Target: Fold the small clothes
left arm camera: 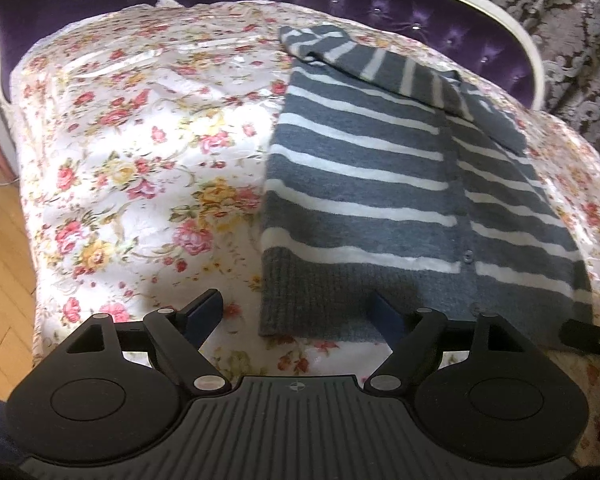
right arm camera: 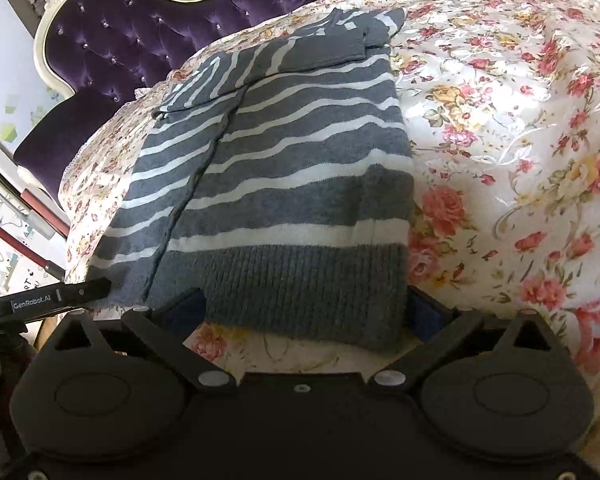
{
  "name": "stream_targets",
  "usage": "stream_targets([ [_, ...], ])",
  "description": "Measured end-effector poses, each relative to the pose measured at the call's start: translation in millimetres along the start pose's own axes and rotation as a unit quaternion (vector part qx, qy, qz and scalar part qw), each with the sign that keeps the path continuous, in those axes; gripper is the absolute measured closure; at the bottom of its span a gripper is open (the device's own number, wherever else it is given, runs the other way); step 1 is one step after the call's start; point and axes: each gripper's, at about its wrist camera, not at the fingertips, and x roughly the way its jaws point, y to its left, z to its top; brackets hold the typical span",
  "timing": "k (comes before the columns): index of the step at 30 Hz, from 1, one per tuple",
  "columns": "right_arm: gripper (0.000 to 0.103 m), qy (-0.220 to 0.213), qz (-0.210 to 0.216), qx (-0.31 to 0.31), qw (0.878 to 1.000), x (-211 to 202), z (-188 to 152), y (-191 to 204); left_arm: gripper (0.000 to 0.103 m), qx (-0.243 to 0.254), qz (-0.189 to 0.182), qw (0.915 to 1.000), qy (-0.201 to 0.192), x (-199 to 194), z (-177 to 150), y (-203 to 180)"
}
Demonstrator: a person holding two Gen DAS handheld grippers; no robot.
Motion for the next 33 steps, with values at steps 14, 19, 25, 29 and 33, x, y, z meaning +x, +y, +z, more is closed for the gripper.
stream_targets([
  [14, 0.008, 0.006, 0.020, -0.003, 1.000, -5, 1, -5, 0.045, 0.037, -0.042, 0.9984, 0.001, -1, 4, -7],
  [19, 0.049, -0.001, 0.013, 0.022, 1.000, -11, 3, -14, 0.045, 0.027, -0.051, 0.9983, 0.002, -2, 5, -4],
  [25, 0.089, -0.010, 0.013, 0.046, 0.999, -19, 5, -26, 0.045, 0.024, -0.043, 0.9988, 0.009, 0, 9, -7],
  [29, 0.089, -0.011, 0.015, 0.037, 0.999, -29, 5, -28, 0.045, 0.015, -0.041, 0.9990, 0.011, 2, 11, -8],
  [33, 0.089, -0.009, 0.019, 0.027, 0.999, -33, 9, -28, 0.091, 0.007, -0.041, 0.9992, 0.001, 0, 12, -9],
])
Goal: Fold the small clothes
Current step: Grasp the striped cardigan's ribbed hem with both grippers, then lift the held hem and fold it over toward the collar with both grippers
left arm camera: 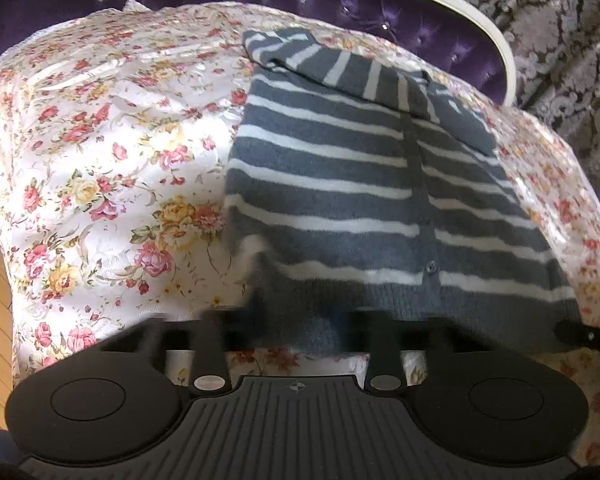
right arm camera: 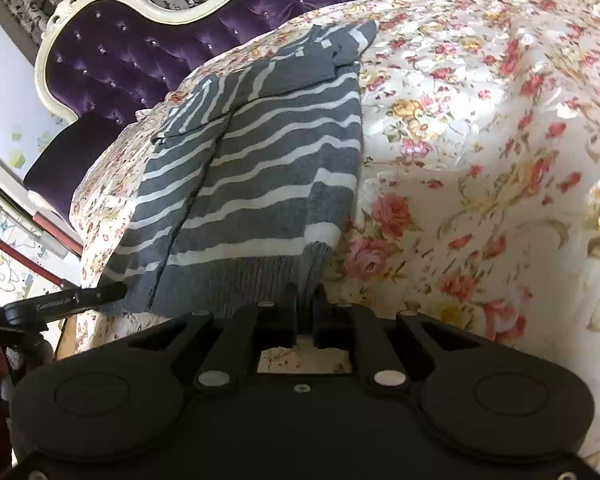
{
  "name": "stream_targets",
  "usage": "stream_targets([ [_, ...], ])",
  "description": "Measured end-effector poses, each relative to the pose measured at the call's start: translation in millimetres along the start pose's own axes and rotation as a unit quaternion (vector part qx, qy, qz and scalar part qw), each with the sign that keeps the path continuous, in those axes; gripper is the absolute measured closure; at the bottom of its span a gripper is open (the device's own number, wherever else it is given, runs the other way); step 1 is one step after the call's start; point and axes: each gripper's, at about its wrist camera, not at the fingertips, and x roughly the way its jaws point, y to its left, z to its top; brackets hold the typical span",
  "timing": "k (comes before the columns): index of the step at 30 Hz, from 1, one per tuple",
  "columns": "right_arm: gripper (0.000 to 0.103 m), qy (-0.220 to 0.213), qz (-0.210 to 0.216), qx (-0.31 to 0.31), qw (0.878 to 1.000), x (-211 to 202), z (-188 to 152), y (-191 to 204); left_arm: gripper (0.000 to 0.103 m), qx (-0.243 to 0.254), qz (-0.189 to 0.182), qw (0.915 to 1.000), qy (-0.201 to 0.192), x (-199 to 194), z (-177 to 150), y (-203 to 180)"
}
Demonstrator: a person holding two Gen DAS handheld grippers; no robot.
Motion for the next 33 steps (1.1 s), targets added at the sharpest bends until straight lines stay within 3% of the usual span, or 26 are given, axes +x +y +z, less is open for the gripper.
stream_targets([
  [12, 0.090, -0.048, 0.065, 0.023, 0.996, -16, 20, 1, 0.093, -0.031, -0.031, 0.9977, -0.052, -30, 20, 5],
  [24, 0.090, -0.125, 0.091, -0.005, 0.988, -34, 75, 16, 0.093, -0.010, -0.056, 0.9922, -0.111, -47, 84, -7],
  [33, 0.090, -0.172, 0.090, -0.011, 0.981, -18, 130, 19, 0.093, -0.014, -0.065, 0.9897, -0.126, -30, 146, -10],
])
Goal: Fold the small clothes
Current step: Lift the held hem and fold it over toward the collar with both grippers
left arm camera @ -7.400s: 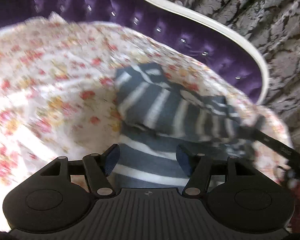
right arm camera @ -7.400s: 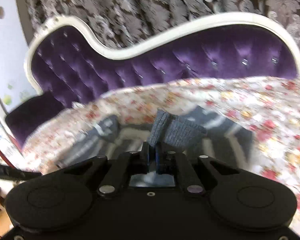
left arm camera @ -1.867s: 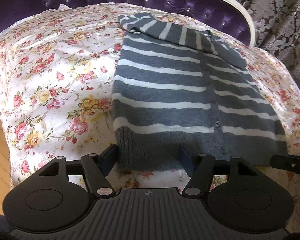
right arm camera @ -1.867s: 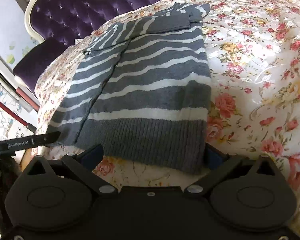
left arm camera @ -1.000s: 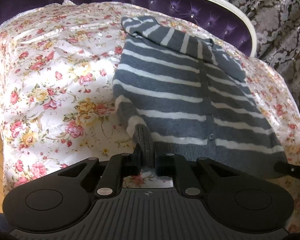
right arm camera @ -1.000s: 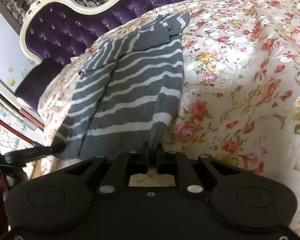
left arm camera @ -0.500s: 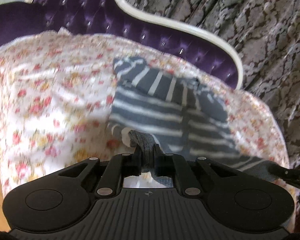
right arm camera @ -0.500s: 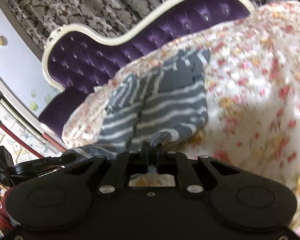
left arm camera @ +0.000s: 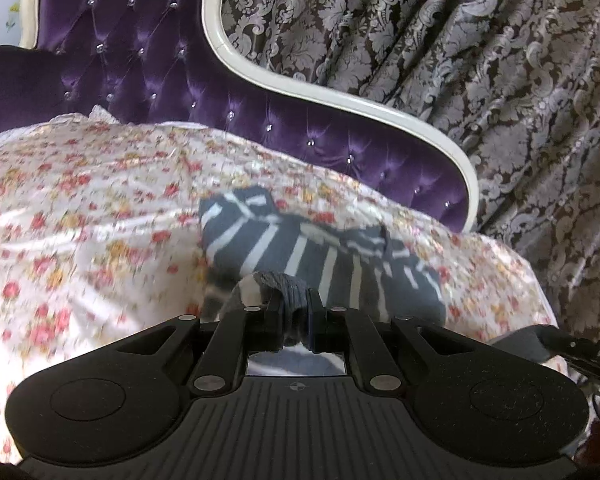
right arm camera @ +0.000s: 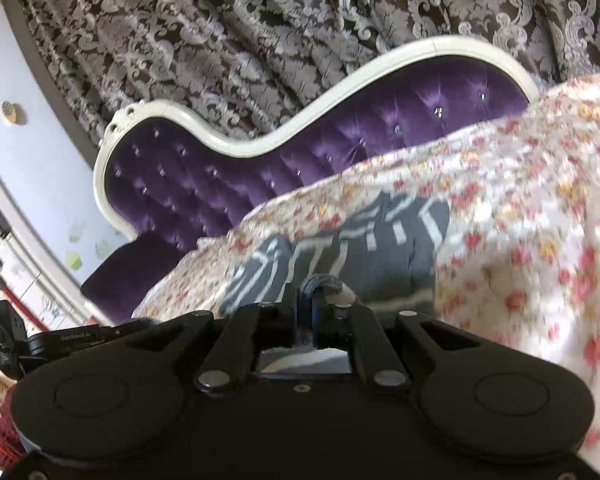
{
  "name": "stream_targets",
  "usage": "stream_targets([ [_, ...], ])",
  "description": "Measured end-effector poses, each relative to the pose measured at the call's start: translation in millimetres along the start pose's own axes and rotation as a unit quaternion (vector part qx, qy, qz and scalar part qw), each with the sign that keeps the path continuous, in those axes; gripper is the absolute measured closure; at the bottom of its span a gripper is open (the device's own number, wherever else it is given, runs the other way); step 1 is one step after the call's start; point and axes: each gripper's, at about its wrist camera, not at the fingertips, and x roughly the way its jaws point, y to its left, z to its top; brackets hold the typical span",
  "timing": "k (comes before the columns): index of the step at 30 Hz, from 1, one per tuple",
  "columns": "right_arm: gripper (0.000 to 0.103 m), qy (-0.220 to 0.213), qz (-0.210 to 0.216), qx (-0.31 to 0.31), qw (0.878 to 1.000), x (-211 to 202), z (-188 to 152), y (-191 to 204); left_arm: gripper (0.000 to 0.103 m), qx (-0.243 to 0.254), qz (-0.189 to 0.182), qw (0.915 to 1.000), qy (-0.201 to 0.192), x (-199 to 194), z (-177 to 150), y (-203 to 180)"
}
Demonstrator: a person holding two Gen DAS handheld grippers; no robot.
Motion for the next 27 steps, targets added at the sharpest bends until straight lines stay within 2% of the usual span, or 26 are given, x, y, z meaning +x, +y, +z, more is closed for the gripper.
stream_targets([
  [11, 0.090, -0.026, -0.031, 0.009, 0.999, 78, 51, -34, 0.093, -0.008, 0.006, 0.9998, 0.015, 81, 57, 4],
  [21, 0.090, 0.021, -0.083, 0.043, 0.995, 171, 62, -85, 0.093, -0.010, 0.042, 0.9970, 0.063, 168, 71, 19],
  [27, 0.090, 0.037, -0.104, 0.062, 0.992, 198, 60, -106, 0.093, -0.013, 0.050, 0.9959, 0.074, 199, 72, 25],
])
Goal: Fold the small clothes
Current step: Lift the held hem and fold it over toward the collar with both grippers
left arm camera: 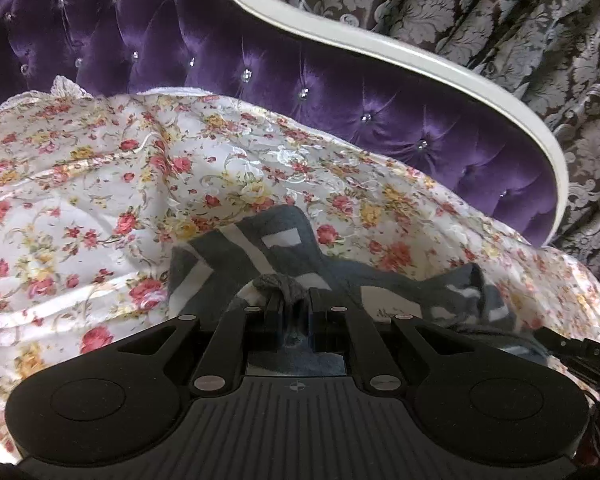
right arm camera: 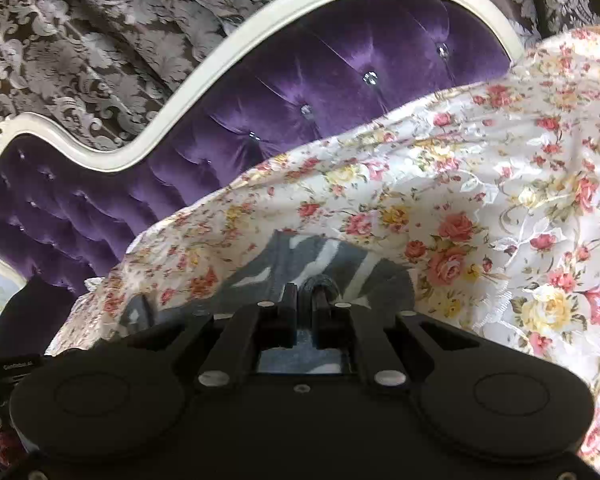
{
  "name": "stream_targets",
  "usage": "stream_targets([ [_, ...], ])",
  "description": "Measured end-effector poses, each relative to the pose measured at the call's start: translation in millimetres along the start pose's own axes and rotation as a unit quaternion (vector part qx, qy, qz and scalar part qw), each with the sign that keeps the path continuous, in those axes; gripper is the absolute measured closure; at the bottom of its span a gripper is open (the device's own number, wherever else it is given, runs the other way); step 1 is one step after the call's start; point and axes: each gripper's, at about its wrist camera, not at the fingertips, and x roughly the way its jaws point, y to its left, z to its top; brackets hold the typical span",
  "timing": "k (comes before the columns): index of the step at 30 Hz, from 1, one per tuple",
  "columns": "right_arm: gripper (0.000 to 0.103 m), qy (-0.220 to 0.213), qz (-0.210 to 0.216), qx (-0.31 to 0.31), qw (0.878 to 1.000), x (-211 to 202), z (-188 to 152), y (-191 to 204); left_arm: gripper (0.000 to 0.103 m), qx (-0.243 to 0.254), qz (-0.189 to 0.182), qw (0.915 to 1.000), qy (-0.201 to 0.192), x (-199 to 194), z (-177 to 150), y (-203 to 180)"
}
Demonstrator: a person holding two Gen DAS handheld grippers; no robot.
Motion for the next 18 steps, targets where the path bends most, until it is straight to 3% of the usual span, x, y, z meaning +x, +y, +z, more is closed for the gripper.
stream_targets([
  [5, 0.089, 0.001, 0.006, 0.011, 1.000, 10, 1, -6, 0.089, -0.003, 0.003, 1.0000, -0.001, 15, 4, 3],
  [6, 0.087, 0.001, 0.008, 0.014, 1.000, 11, 1, -7, 0.081, -0.009, 0.005, 0.9999, -0.001, 16, 6, 4],
  [12, 0.060, -0.039, -0.011, 0.005, 0.999, 2, 5, -10, 0.076, -0.005, 0.046, 0.9981, -0.041, 5, 18, 6],
  [18, 0.059, -0.051, -0.007, -0.014, 0.999, -7, 9, -8, 0.073, 0.020, 0.047, 0.9974, -0.051, -17, 12, -3],
])
